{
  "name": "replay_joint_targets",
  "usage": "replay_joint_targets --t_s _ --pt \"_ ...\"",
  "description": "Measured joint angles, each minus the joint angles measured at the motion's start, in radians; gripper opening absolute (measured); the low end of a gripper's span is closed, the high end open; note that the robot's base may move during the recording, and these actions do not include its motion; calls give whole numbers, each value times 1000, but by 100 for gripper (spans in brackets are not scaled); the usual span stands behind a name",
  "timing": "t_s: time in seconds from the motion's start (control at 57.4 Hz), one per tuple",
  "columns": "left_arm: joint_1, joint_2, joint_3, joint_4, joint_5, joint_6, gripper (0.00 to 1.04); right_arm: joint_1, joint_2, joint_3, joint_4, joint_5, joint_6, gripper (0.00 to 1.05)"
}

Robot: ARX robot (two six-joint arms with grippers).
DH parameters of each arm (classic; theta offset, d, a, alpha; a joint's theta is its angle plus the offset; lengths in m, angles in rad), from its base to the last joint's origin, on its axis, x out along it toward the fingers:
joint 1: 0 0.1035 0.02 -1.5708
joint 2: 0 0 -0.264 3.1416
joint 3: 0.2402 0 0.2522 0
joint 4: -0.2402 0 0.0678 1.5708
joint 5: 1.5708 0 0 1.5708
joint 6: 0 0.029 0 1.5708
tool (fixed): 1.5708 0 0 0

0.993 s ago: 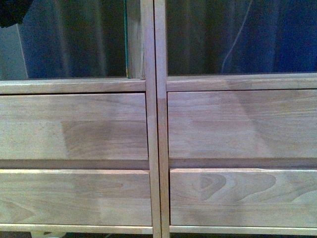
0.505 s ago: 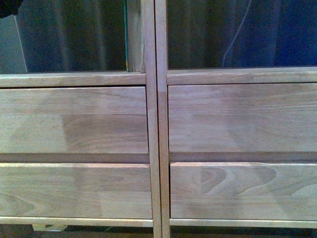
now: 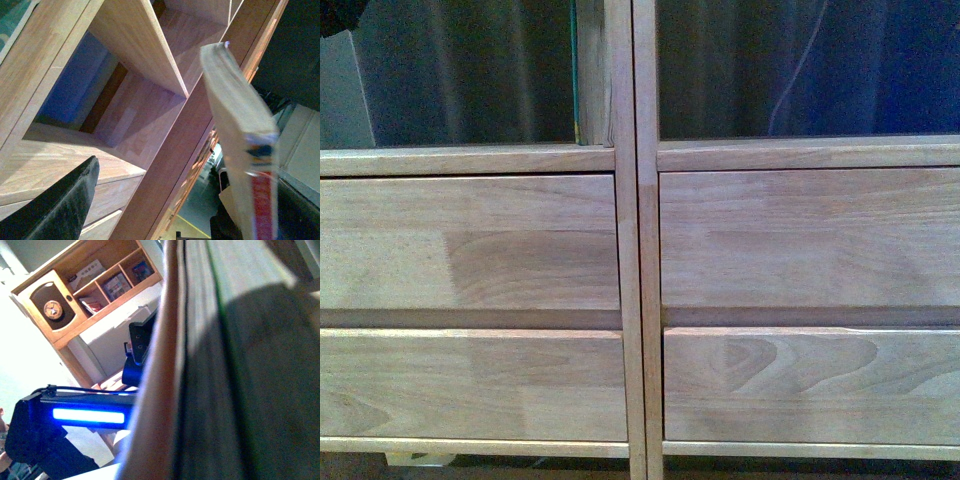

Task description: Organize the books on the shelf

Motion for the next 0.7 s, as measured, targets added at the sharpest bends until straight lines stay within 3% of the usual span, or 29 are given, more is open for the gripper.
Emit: replay_joint_targets --t_s 0.157,0.209,0.331,0.505,0.697 --pt "-12 2 0 0 -8 -14 97 1 -13 0 -20 -13 -2 7" --pt "-18 3 0 0 -14 -19 92 1 -14 0 -23 -14 -5 7" --pt "-32 4 0 0 -19 -29 74 3 -14 -1 -27 -22 -10 7" --pt "-46 4 0 0 -18 -52 35 11 -14 -8 -29 -34 -16 7" --pt "-55 3 0 4 -14 -102 10 12 -15 -38 16 -45 -14 7"
